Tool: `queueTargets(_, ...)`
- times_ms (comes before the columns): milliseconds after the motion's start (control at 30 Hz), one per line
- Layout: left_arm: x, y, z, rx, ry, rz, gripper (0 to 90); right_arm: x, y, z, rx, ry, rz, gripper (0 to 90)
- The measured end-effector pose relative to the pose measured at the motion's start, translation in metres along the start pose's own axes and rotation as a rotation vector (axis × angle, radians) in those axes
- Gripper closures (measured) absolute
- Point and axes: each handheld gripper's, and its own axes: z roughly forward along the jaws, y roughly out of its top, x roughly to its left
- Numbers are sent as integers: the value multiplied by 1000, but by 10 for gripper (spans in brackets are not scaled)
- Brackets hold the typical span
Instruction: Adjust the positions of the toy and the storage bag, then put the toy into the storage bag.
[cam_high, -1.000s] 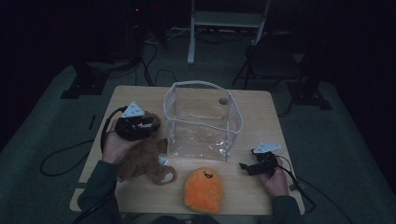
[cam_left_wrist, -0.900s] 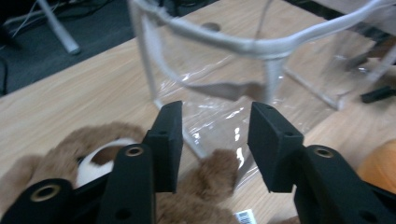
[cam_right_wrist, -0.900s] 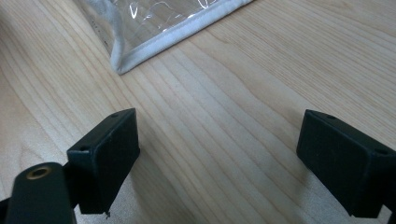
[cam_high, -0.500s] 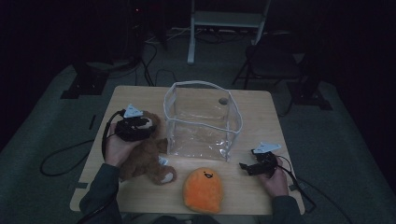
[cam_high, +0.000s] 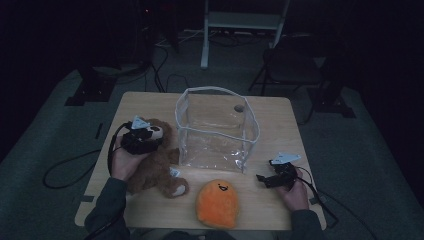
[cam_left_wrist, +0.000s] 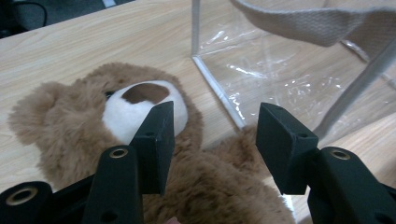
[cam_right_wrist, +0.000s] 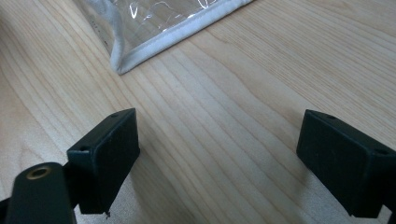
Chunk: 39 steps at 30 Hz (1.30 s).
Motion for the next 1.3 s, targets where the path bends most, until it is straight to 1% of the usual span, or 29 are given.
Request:
queueTargets(133, 5, -4, 1, 3, 10, -18, 467, 0, 0, 0, -1, 0, 2, 123)
queueTargets(333, 6, -8, 3, 6, 5, -12, 468, 0, 0, 0, 0, 0, 2, 123)
queueTargets(500, 6, -9, 3, 3, 3, -19, 468, 0, 0, 0, -1, -1, 3, 123)
queueTargets(667, 5, -7, 4, 3, 4, -19, 460, 0, 0, 0, -1, -1, 3, 123)
queueTargets(767, 4, -4, 2, 5, 13, -25, 450, 0, 0, 0, -1, -1, 4, 123)
queueTargets(867, 2, -2, 1, 5, 16, -22, 444, 0, 0, 0, 0, -1, 1, 123)
queueTargets(933, -1, 2, -4, -6, 14, -30, 444, 0, 0, 0, 0, -1, 2, 123)
queueTargets(1067, -6, 7, -9, -20, 9, -28, 448, 0, 0, 0, 0, -1, 2, 123)
queueTargets(1133, -10, 12, -12, -43, 12, -37, 462, 0, 0, 0, 0, -2, 1, 123)
queueTargets(1167, -12, 13, -12, -54, 19, -49, 473, 0, 0, 0, 0, -2, 1, 123)
queueTargets(1233, -13, 16, -13, -60, 26, -81, 489, 0, 0, 0, 0, -2, 1, 123)
queueTargets(1267, -13, 16, -13, -60, 26, -81, 498, 0, 0, 0, 0, -2, 1, 123)
queueTargets(1300, -15, 18, -15, -66, 22, -105, 502, 0, 0, 0, 0, -2, 1, 123)
